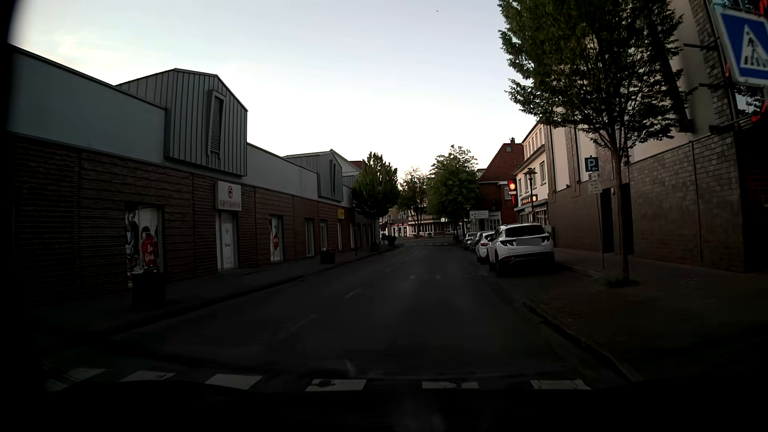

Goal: Follow the waypoints while adhering to traffic rules and regulations

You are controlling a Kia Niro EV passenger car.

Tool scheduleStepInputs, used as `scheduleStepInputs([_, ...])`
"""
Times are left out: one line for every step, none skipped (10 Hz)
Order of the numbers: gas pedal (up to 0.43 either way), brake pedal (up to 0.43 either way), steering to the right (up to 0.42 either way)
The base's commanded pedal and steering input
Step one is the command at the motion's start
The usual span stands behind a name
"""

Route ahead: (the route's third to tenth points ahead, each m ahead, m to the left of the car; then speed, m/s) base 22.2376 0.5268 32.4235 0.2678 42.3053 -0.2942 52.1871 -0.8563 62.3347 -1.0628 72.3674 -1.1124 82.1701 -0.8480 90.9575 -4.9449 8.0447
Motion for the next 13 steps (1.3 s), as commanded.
scheduleStepInputs([0.177, 0.006, 0.008])
scheduleStepInputs([0.177, 0.006, 0.013])
scheduleStepInputs([0.177, 0.012, 0.014])
scheduleStepInputs([0.177, 0.006, 0.014])
scheduleStepInputs([0.157, 0.006, 0.014])
scheduleStepInputs([0.157, 0.006, 0.013])
scheduleStepInputs([0.157, 0.006, 0.012])
scheduleStepInputs([0.157, 0.006, 0.012])
scheduleStepInputs([0.150, 0.006, 0.011])
scheduleStepInputs([0.150, 0.006, 0.011])
scheduleStepInputs([0.150, 0.006, 0.011])
scheduleStepInputs([0.150, 0.006, 0.011])
scheduleStepInputs([0.150, 0.006, 0.011])
